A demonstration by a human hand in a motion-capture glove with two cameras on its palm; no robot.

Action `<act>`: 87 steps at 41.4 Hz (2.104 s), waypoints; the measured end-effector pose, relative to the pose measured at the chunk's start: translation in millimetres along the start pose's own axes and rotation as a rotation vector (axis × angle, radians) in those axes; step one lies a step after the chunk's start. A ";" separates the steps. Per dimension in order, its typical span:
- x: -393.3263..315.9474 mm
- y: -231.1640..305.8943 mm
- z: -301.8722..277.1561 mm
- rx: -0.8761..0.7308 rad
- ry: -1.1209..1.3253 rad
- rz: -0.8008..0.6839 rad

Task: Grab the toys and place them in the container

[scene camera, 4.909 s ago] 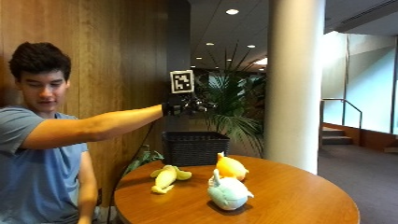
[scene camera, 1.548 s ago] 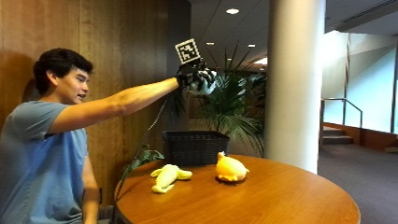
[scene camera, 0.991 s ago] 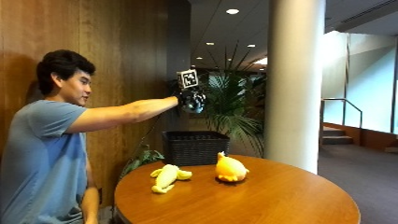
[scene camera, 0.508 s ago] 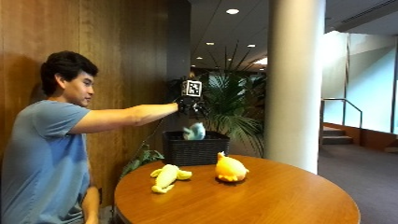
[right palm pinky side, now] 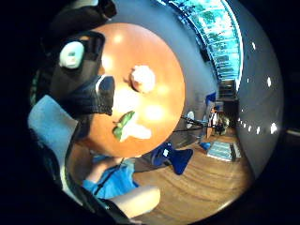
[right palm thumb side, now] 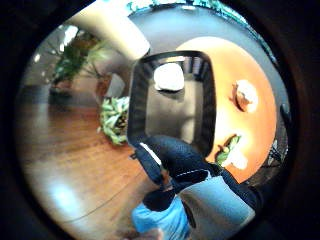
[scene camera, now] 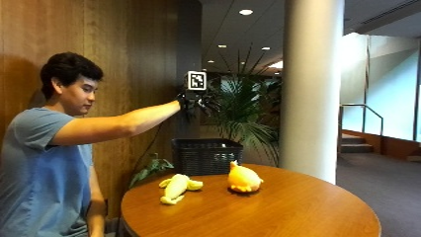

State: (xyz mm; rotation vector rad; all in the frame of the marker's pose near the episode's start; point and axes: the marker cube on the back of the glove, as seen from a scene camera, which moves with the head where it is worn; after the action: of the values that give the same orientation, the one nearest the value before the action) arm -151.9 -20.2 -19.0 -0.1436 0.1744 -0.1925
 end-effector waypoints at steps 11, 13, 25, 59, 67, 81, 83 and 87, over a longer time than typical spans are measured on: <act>27.3 40.2 53.4 -0.052 -0.061 0.142; 40.8 51.0 61.1 -0.036 -0.103 0.161; 110.2 112.6 136.8 -0.043 -0.057 0.080; 93.4 143.2 309.9 0.057 -0.132 0.159; 88.6 136.3 298.8 0.192 -0.111 0.182; 107.3 116.5 292.1 0.168 -0.261 0.278; 108.6 113.5 289.4 0.146 -0.302 0.278; 113.5 107.3 278.4 0.140 -0.315 0.284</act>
State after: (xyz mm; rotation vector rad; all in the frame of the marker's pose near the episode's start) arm 28.5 95.9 217.4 -0.0079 -0.1326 0.1021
